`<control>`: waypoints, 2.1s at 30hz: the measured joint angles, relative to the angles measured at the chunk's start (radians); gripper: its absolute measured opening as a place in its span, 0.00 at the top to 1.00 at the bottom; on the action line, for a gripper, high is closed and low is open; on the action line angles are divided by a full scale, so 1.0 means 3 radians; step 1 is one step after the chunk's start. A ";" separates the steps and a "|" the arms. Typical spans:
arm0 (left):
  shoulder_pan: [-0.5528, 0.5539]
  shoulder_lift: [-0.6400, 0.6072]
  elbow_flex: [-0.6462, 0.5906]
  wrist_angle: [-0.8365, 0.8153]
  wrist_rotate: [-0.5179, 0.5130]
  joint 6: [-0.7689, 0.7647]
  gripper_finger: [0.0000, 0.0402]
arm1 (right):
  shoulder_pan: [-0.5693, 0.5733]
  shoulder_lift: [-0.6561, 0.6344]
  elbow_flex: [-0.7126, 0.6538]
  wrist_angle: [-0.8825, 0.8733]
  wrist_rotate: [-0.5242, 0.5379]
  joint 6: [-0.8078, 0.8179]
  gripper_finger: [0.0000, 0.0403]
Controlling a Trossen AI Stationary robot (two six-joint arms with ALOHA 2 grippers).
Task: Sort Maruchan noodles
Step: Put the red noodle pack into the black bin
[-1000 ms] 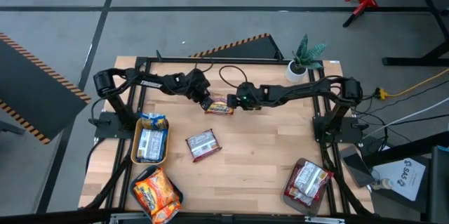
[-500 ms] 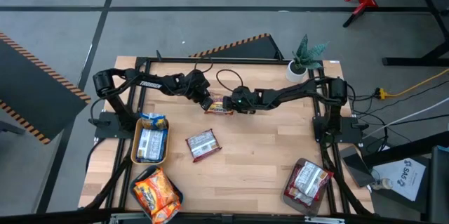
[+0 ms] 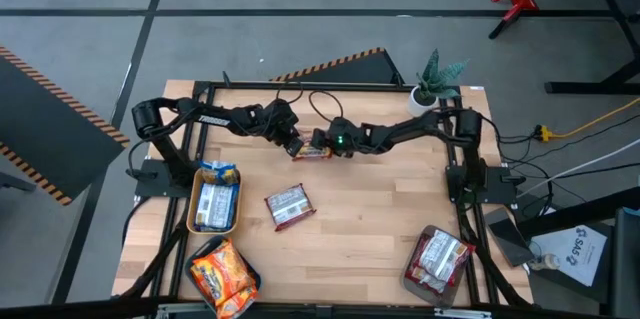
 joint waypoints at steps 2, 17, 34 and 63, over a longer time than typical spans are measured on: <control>0.0001 -0.0001 0.0000 -0.0012 -0.0002 0.0000 1.00 | -0.0012 0.0046 0.0003 0.0116 -0.0228 0.0048 0.32; -0.0003 -0.0022 -0.0013 0.0176 0.0194 -0.0180 1.00 | -0.0109 0.0058 0.0000 0.0269 -0.0223 -0.0213 0.56; 0.0087 -0.0782 0.0121 -0.0257 0.0899 -0.0364 1.00 | -0.0112 0.0042 -0.0002 0.0516 -0.0639 -0.0257 0.72; -0.0363 -0.2643 0.0133 -0.0166 -0.0017 -0.0174 1.00 | 0.1818 -0.3237 0.0002 -0.2747 0.0097 0.0118 0.76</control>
